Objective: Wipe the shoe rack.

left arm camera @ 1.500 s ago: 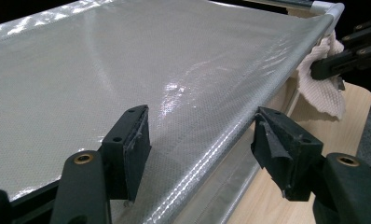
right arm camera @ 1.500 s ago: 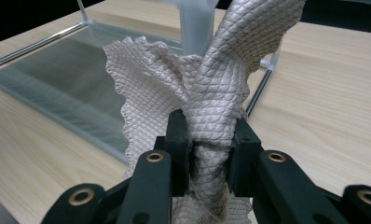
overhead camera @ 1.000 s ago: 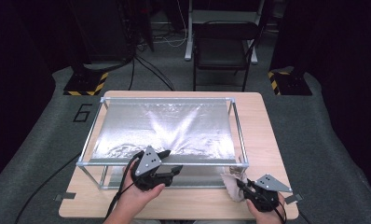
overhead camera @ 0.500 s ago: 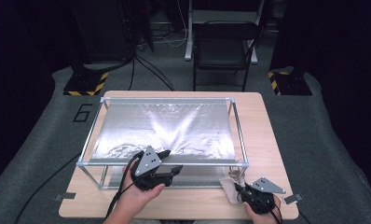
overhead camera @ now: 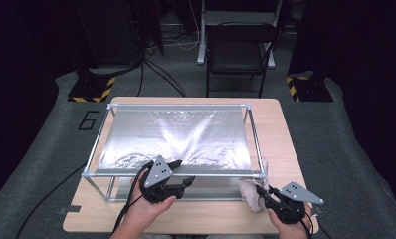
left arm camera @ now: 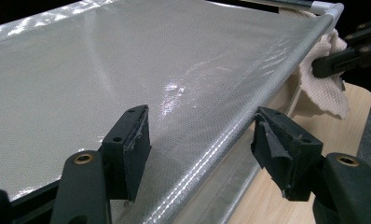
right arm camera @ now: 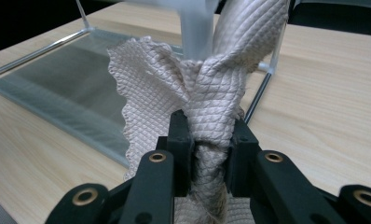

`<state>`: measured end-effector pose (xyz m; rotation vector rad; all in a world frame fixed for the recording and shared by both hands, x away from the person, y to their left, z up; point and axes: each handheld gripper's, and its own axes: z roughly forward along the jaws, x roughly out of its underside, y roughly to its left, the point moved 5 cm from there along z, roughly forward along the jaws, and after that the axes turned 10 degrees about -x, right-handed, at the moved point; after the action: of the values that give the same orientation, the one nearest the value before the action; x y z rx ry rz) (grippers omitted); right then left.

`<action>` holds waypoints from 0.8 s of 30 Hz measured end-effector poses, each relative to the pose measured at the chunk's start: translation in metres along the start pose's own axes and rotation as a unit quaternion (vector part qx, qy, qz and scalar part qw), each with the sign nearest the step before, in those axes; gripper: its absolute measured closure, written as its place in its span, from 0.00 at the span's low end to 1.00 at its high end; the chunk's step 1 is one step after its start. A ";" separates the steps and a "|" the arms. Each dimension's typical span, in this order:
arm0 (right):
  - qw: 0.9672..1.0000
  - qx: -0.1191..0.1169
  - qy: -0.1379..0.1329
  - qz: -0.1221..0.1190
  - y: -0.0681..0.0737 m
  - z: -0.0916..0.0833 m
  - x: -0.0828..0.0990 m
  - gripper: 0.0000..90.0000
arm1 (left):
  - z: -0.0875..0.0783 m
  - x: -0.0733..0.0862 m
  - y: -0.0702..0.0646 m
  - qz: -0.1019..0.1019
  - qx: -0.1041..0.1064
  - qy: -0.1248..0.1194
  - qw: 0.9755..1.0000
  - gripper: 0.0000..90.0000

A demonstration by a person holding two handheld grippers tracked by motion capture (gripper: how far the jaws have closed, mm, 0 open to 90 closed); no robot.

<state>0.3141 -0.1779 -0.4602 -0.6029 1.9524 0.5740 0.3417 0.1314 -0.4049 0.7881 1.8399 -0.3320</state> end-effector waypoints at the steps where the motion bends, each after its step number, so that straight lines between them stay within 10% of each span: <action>1: 1.000 -0.003 0.000 -0.002 0.000 -0.001 -0.002 0.84 | 0.000 0.000 0.000 0.000 0.000 0.000 1.000 0.41; 11: 1.000 -0.003 -0.011 0.009 -0.002 0.002 0.002 0.83 | 0.000 0.000 0.000 0.000 -0.001 0.000 1.000 0.41; 24: 0.999 0.001 0.039 0.029 -0.012 0.031 0.051 0.83 | 0.000 0.000 0.000 -0.001 -0.001 -0.002 1.000 0.41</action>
<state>0.3216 -0.1759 -0.5210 -0.5771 2.0481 0.5929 0.3419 0.1313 -0.4052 0.7846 1.8374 -0.3326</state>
